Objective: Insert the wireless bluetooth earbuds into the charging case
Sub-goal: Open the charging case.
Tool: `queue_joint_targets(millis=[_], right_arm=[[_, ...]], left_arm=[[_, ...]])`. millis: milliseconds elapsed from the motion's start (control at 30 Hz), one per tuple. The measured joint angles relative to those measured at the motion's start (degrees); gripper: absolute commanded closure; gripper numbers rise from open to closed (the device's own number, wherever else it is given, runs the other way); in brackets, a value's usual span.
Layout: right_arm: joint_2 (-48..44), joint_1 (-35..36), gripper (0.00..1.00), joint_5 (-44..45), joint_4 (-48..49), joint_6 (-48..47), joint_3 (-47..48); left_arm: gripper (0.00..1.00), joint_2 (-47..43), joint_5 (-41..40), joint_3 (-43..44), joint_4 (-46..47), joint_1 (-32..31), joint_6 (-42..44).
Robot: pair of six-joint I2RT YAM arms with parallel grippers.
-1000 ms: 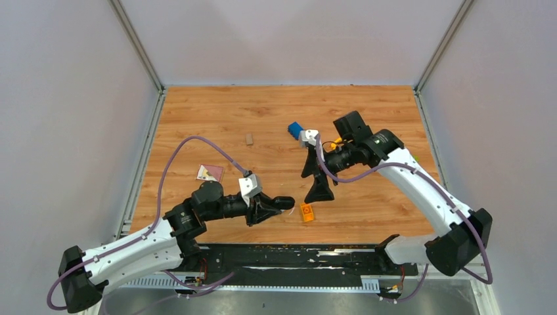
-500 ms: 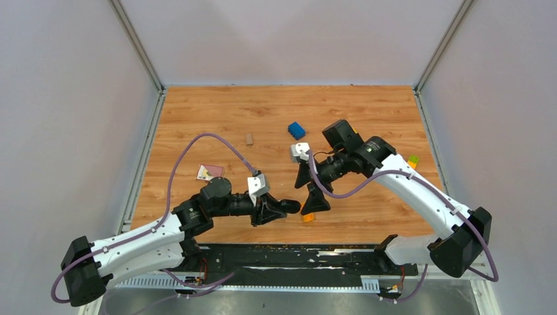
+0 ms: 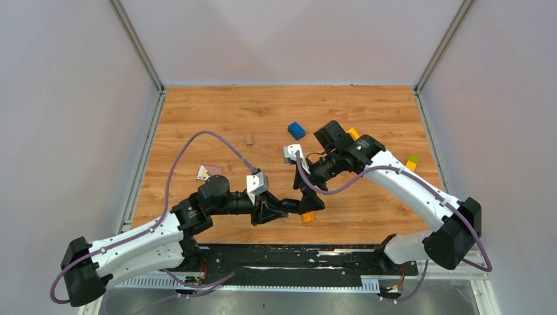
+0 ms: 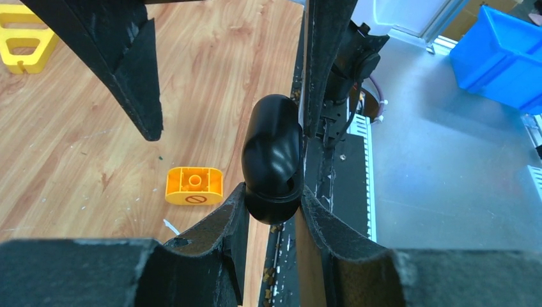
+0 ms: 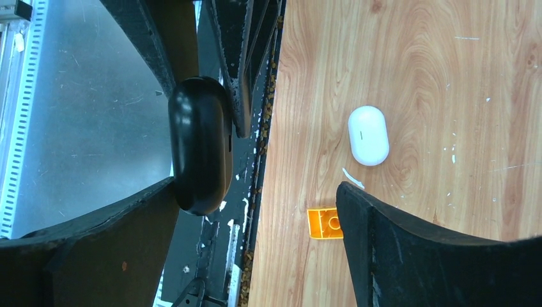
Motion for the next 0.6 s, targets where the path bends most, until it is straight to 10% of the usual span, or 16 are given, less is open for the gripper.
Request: queue_joint_targets(millis=[600], right_arm=[[5.2, -2.1, 0.08, -6.4, -2.0, 2.0, 4.6]], left_arm=[[1.0, -2.7, 0.1, 0.0, -3.6, -0.1, 3.2]])
